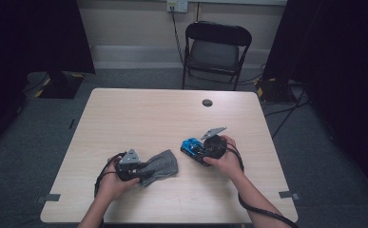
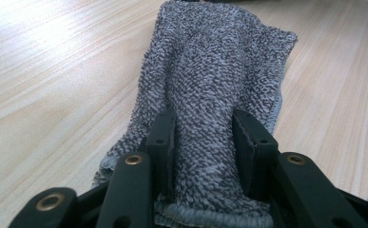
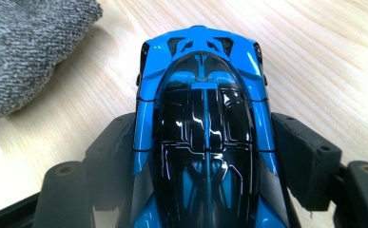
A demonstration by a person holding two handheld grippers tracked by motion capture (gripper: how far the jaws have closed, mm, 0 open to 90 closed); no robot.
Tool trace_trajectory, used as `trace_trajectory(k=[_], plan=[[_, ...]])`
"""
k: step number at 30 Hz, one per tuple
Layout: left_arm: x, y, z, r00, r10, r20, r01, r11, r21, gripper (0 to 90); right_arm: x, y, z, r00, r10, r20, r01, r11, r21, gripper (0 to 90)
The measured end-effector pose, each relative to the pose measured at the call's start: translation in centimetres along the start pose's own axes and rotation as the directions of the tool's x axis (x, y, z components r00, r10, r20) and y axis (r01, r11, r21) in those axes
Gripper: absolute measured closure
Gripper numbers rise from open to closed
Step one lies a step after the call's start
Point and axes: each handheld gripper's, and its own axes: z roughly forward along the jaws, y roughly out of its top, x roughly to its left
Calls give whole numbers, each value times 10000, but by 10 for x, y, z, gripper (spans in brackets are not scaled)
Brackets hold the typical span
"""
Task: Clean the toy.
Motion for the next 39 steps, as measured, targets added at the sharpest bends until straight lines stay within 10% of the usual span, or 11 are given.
trace_trajectory(k=[14, 21, 31, 39], plan=[[-4, 2, -1, 9984, -511, -245, 514, 9986, 119, 766, 5, 1, -11, 9993, 256, -267, -267, 9987, -423, 278], [2, 10, -8, 9887, -1319, -714, 1307, 9912, -214, 789, 9, -2, -22, 9988, 202, -435, -222, 9986, -475, 278], [20, 51, -13, 9485, -2342, -2131, 2094, 9688, -1325, 787, 30, 6, -32, 9953, -329, -906, 254, 9962, -830, 278], [19, 68, 3, 9529, -2241, -2044, 2049, 9724, -1113, 785, 53, 16, -37, 9874, -985, -1241, 846, 9900, -1125, 278]])
